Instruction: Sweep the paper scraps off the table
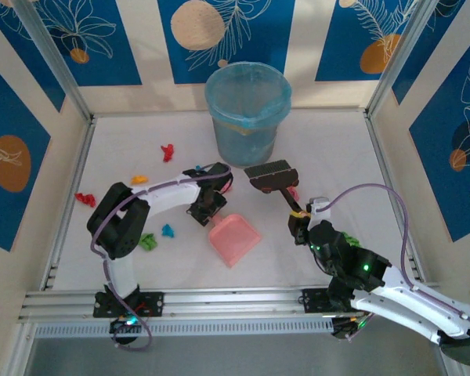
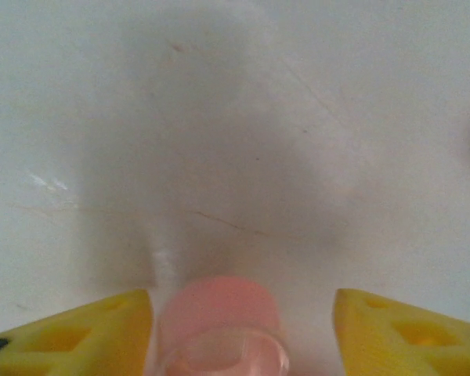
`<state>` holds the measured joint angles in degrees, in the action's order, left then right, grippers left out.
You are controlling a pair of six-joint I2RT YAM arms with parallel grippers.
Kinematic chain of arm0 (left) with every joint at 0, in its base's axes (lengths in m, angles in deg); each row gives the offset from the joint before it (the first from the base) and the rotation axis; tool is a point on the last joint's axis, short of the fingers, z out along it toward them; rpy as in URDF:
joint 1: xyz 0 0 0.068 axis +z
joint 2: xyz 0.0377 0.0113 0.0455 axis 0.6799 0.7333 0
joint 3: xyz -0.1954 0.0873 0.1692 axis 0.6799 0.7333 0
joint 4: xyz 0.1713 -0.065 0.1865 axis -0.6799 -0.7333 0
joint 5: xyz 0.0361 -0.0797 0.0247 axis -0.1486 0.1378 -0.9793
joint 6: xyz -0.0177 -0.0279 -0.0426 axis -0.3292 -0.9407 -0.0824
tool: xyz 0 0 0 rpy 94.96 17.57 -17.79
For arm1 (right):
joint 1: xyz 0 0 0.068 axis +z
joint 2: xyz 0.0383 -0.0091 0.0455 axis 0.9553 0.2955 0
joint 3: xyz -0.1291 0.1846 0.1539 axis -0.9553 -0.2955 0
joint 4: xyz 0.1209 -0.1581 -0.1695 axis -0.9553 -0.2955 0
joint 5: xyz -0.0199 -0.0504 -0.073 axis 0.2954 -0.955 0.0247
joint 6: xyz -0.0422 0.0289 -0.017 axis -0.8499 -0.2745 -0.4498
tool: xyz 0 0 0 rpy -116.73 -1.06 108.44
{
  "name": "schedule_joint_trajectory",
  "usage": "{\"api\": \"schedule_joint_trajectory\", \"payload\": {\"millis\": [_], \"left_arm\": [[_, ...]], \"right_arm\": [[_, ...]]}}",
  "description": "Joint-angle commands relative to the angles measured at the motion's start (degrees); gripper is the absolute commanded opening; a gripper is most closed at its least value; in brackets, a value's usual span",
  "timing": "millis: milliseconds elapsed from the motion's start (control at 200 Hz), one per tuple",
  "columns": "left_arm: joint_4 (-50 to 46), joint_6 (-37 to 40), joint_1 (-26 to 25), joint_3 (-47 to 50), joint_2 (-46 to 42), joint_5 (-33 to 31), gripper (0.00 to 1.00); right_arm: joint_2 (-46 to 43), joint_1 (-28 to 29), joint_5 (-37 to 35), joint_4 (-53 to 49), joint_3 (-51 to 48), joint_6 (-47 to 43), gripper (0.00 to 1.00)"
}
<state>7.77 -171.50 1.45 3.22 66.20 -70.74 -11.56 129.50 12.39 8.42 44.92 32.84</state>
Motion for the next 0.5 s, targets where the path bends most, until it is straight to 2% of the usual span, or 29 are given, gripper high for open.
{"api": "schedule_joint_trajectory", "payload": {"millis": [0,110,210,320,385,450,495], "left_arm": [[-3.5,0.6,-0.3,-3.0,-0.8,-1.1,0.73],[-7.8,10.9,-0.4,-7.2,-2.8,-4.7,0.83],[-10.4,22.5,-0.3,-10.2,-4.9,-8.2,0.83],[-6.8,34.6,0.1,-9.7,-7.6,-9.6,0.8],[-3.1,44.4,0.8,-9.9,-8.1,-7.0,0.76],[-2.8,50.3,1.5,-11.6,-7.5,-5.6,0.74],[-1.7,55.2,1.9,-12.8,-6.3,-2.1,0.71]], "right_arm": [[-1.1,-0.2,-2.4,1.6,-0.1,0.9,0.0],[-1.1,-0.2,-2.4,1.6,-0.1,0.9,0.0],[-1.1,-0.2,-2.4,1.7,-0.1,0.9,0.0],[-1.1,-0.2,-2.5,1.7,-0.1,0.8,0.0],[-1.1,-0.2,-2.6,1.4,0.0,0.9,0.0],[-1.1,-0.2,-3.0,1.3,0.0,1.1,0.0],[-1.1,-0.2,-3.2,1.3,-0.1,1.1,0.0]]}}
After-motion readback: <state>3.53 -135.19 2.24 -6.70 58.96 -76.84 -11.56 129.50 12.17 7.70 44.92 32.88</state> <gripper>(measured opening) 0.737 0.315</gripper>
